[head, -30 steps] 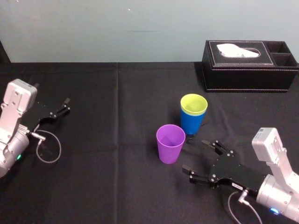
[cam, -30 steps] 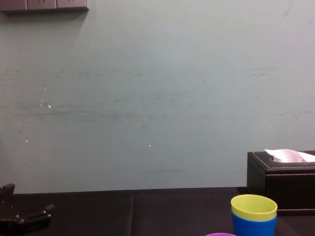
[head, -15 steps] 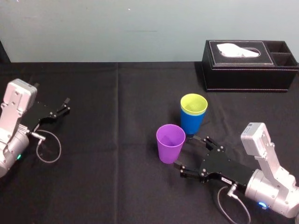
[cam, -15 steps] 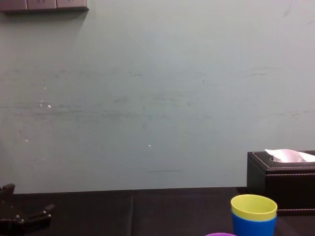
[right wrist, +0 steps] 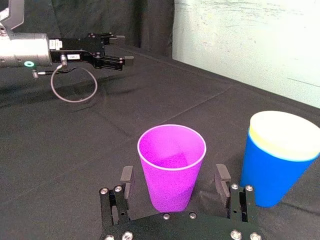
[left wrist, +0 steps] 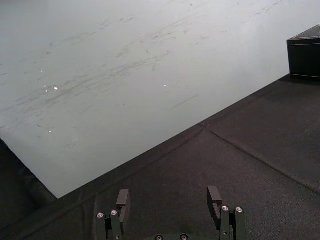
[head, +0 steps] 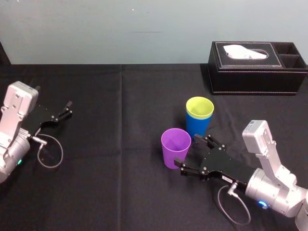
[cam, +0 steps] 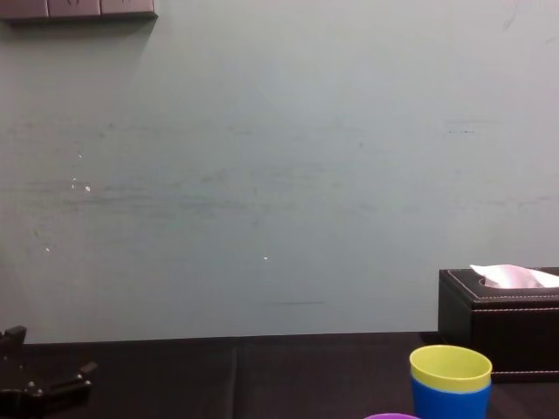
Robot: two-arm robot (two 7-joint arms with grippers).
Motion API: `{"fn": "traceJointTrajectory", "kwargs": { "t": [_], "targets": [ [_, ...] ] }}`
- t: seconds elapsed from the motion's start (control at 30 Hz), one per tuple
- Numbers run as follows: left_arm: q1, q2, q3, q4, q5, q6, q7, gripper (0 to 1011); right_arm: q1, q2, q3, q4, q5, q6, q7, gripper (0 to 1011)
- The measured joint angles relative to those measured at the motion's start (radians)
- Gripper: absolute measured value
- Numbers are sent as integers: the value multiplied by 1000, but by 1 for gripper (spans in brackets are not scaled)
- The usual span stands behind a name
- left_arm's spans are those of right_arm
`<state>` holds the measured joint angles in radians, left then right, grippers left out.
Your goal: Stack the three plastic cups sequentially using one hand.
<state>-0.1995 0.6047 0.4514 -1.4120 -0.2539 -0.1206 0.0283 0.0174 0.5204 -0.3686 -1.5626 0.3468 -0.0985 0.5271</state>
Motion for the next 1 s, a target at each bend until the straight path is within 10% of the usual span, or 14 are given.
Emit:
{"fn": "traceJointTrajectory", "kwargs": {
  "t": [1.0],
  "targets": [
    [0,0,0,0,0,0,0,1011,81,-51,-44,67,9,-1,11,1000]
  ]
}}
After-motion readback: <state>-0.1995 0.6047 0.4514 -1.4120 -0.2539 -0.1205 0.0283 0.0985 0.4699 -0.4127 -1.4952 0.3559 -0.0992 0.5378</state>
